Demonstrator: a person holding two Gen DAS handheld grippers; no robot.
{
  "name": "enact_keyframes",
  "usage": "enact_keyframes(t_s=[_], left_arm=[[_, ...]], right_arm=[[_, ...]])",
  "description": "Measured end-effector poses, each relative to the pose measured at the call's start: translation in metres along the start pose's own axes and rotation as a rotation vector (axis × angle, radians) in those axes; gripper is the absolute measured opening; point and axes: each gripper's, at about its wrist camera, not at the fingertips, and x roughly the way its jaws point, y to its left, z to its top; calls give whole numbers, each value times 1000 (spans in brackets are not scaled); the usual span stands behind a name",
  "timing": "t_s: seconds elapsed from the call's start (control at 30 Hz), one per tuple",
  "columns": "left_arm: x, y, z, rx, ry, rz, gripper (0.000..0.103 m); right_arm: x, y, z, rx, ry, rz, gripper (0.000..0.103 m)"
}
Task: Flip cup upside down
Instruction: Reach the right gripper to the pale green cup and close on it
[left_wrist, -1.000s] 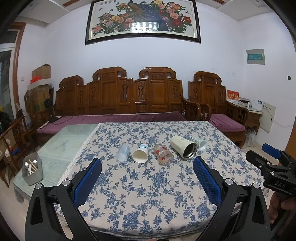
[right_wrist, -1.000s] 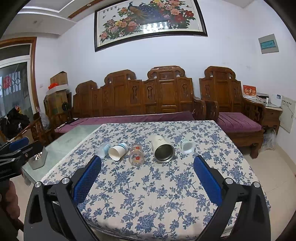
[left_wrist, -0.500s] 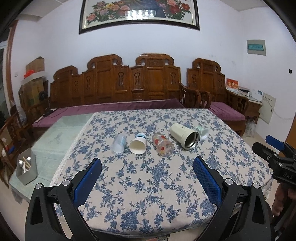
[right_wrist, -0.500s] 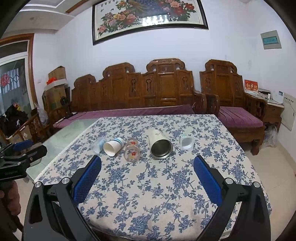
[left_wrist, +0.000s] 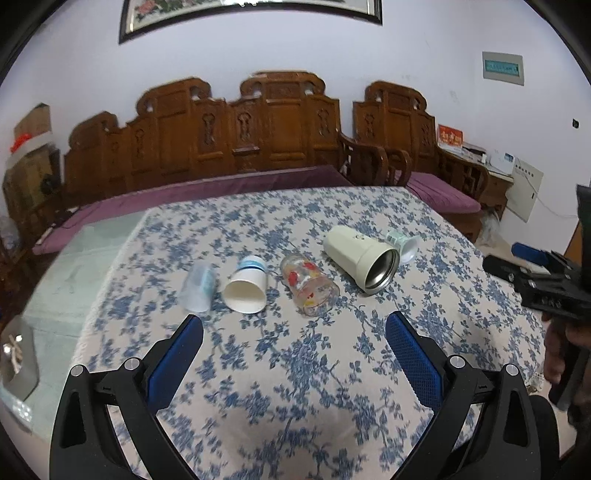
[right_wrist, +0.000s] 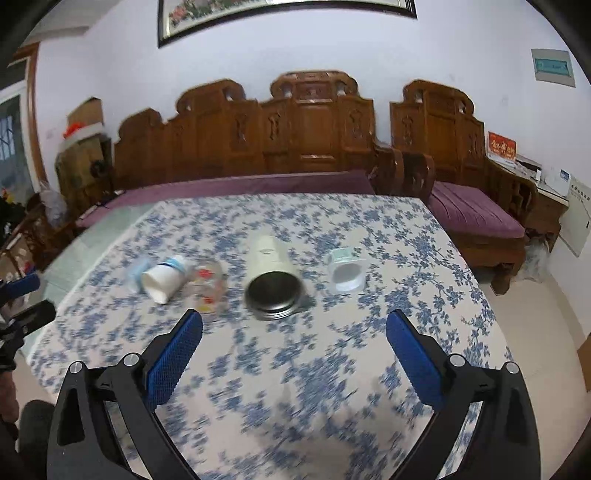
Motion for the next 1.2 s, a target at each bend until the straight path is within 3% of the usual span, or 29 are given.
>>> enact_keyframes(t_s=[0.37,0.57,0.77,0.9,0.97,1.03,1.1,1.2], left_arm=[[95,-4,2,6,90,-104,95],[119,-14,-7,23,122,-150,95],[124,-16,-15,42,152,-167,95],[122,-13,-18,42,161,-175,95],[121,-11,-19,37,165,-178,95],[119,-10,-20,35,164,-182,95],[115,-10,-20,37,159,-179,95],[112,-7,-22,32,155,-170,95]], right_arm=[[106,-43,48,-53,148,-56,89],[174,-59,78,-61,259,-46,82],[255,-68,86,-22,440,-23,77],[283,-70,84,6,504,-45,72],[292,-70,82,5,539,-53,67],[298,-72,80,10,573,-63,55],[297,-71,80,6,580,-62,48],[281,-71,80,-9,561,-61,47]])
